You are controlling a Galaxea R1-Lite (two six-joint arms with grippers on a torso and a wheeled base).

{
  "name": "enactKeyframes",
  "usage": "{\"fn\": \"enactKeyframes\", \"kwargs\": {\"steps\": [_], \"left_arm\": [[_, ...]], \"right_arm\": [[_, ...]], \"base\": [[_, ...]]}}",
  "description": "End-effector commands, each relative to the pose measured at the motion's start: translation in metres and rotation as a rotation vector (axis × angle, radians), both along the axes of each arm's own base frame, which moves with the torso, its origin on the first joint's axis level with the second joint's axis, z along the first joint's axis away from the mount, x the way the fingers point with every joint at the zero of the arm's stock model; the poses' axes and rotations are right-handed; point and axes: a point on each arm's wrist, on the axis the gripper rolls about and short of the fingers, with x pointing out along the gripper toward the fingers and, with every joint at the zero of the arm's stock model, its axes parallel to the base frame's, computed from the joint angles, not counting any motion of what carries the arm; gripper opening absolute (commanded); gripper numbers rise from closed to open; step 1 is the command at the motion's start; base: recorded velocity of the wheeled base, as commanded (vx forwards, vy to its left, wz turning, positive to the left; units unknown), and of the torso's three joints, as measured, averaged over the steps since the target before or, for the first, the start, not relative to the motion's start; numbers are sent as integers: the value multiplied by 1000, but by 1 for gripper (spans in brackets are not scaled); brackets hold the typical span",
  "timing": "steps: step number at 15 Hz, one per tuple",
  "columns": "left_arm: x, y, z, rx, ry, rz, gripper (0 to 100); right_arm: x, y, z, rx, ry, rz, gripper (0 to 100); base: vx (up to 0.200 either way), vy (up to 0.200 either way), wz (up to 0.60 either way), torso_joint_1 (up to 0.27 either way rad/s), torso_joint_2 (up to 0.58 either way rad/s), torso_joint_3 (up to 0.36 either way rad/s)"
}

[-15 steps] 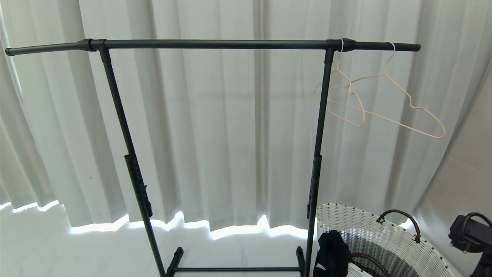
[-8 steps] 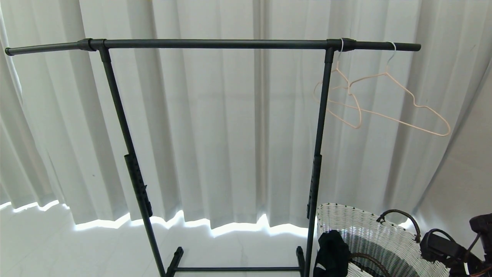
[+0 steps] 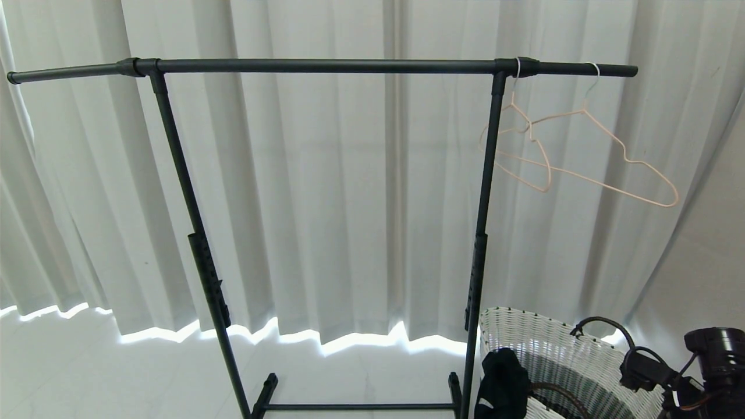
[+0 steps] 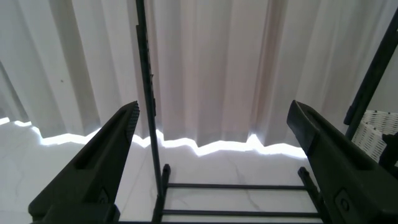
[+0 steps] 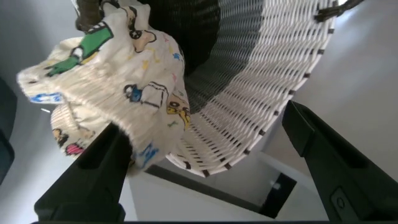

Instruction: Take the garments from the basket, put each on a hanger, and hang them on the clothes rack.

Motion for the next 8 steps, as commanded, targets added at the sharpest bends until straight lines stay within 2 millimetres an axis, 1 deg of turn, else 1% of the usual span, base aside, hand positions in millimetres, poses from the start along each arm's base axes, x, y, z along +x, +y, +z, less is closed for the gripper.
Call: {"fn": "enactKeyframes", "kwargs": {"steps": [1, 7, 8], "left_arm": [[0, 0, 0, 0, 0, 0, 100], [0, 0, 0, 0, 0, 0, 100], [0, 0, 0, 0, 0, 0, 100]], "right_arm": [[1, -1, -10, 8, 31, -4, 100], [4, -2, -14, 30, 20, 5, 100], [4, -1, -13, 30, 22, 7, 0]], "base": [[0, 0, 0, 0, 0, 0], [0, 0, 0, 0, 0, 0], [0, 0, 0, 0, 0, 0]]}}
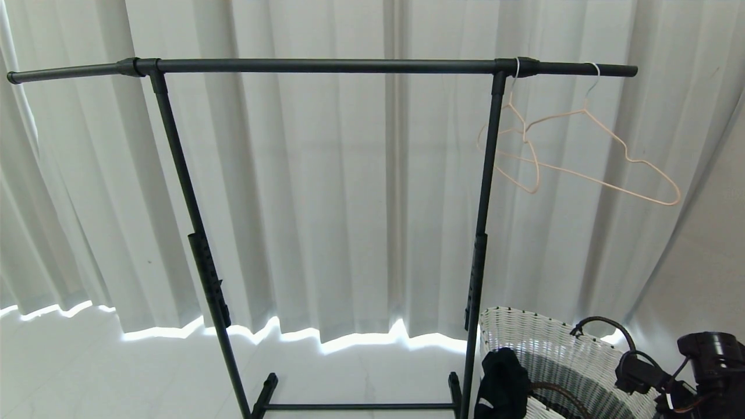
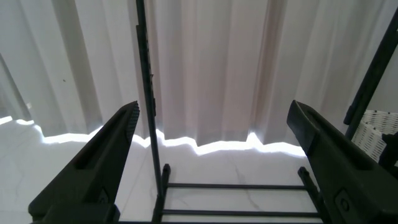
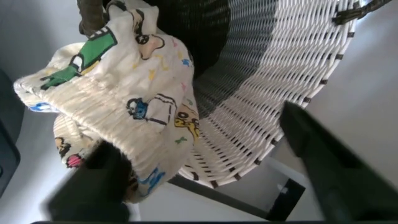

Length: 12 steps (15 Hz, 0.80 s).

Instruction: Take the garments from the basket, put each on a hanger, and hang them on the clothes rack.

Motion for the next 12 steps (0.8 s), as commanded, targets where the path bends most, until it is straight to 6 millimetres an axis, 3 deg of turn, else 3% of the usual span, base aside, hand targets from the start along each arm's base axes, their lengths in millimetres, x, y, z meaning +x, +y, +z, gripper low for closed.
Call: {"fn": "enactKeyframes", "kwargs": {"steps": [1, 3, 5, 9, 12], "left_arm": [[0, 0, 0, 0, 0, 0, 100], [0, 0, 0, 0, 0, 0, 100], [0, 0, 0, 0, 0, 0, 100], [0, 0, 0, 0, 0, -1, 100], [0, 0, 0, 1, 0, -1, 100]], "right_arm": [[-1, 1, 1, -1, -6, 2, 0], [-1, 1, 4, -4, -19, 5, 0], [-6, 6, 22, -11, -88, 26, 0], [-41, 16, 59, -22, -229, 52, 0], [-59, 21, 99, -56, -449, 70, 0]], "base": [[0, 0, 0, 0, 0, 0], [0, 0, 0, 0, 0, 0], [0, 0, 0, 0, 0, 0], [0, 0, 0, 0, 0, 0], [0, 0, 0, 0, 0, 0]]}}
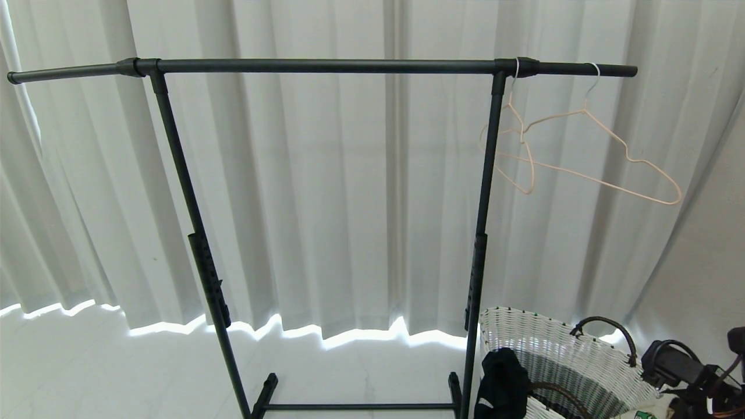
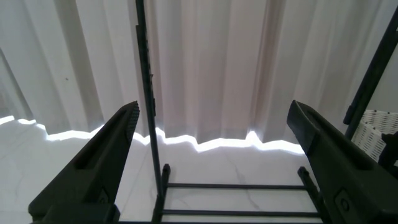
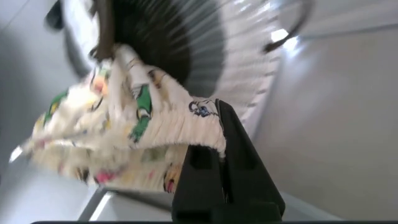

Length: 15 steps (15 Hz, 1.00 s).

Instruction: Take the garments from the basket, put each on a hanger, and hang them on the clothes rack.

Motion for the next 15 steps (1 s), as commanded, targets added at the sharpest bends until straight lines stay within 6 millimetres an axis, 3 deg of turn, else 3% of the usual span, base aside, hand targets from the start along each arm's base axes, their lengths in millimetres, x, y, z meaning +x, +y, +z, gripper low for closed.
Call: {"fn": "enactKeyframes", "kwargs": {"steps": [1, 5, 8, 11, 15], "left_arm": [[0, 0, 0, -1, 0, 0, 100], [0, 0, 0, 1, 0, 0, 100], [0, 0, 0, 7, 0, -2, 100], [0, 0, 0, 10, 0, -2, 100], [0, 0, 0, 19, 1, -2, 100]], "right_arm": [[-21, 6, 47, -35, -254, 16, 0], [-39, 6, 121, -27, -375, -30, 0], [-64, 10, 175, 17, -335, -45, 0], [-80, 17, 186, 21, -374, 5, 0], [-95, 21, 186, 28, -412, 43, 0]], "base": [[0, 0, 0, 0, 0, 0], [0, 0, 0, 0, 0, 0], [0, 0, 0, 0, 0, 0], [-133, 0, 0, 0, 3, 0], [-200, 0, 0, -1, 2, 2]]}}
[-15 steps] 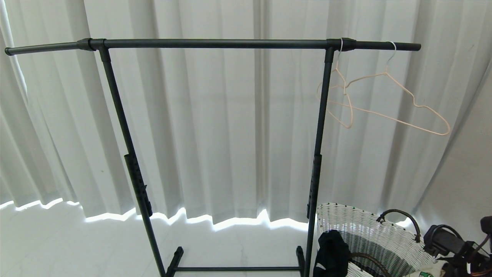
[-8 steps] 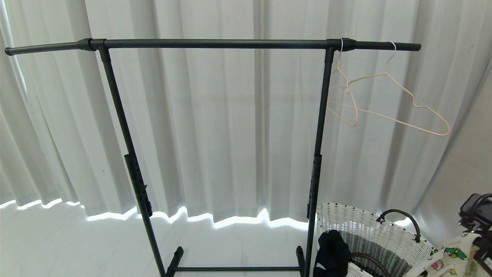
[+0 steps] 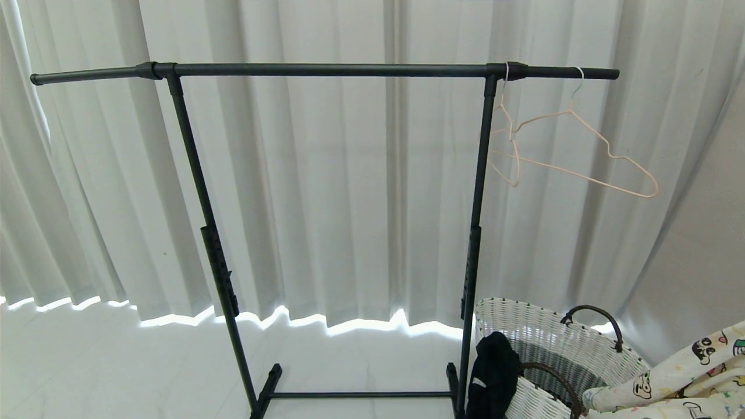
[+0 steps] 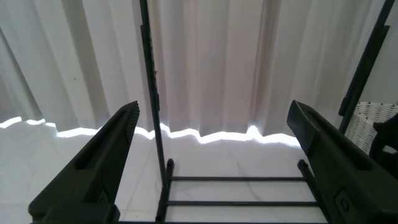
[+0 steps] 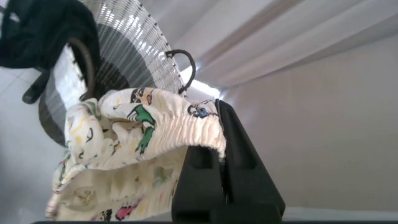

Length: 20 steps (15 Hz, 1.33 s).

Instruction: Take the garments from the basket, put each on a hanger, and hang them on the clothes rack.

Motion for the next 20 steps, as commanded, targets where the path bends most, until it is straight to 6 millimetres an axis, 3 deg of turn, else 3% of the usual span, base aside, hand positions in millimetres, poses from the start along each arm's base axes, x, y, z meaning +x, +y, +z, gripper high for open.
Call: {"fn": "enactKeyframes", "kwargs": {"steps": [1, 6, 20], "left_arm": [[0, 0, 0, 0, -1, 0, 100], [0, 0, 0, 0, -1, 0, 100], [0, 0, 0, 3, 1, -3, 100]], "right_arm": [[-8, 2, 3, 0, -37, 23, 0], [-9, 6, 3, 1, -40, 73, 0], [2, 9, 0, 20, 7, 89, 0]], "base": [[-200, 0, 0, 2, 2, 7], [-200, 0, 0, 1, 1, 2], [0, 0, 0, 0, 0, 0]]}}
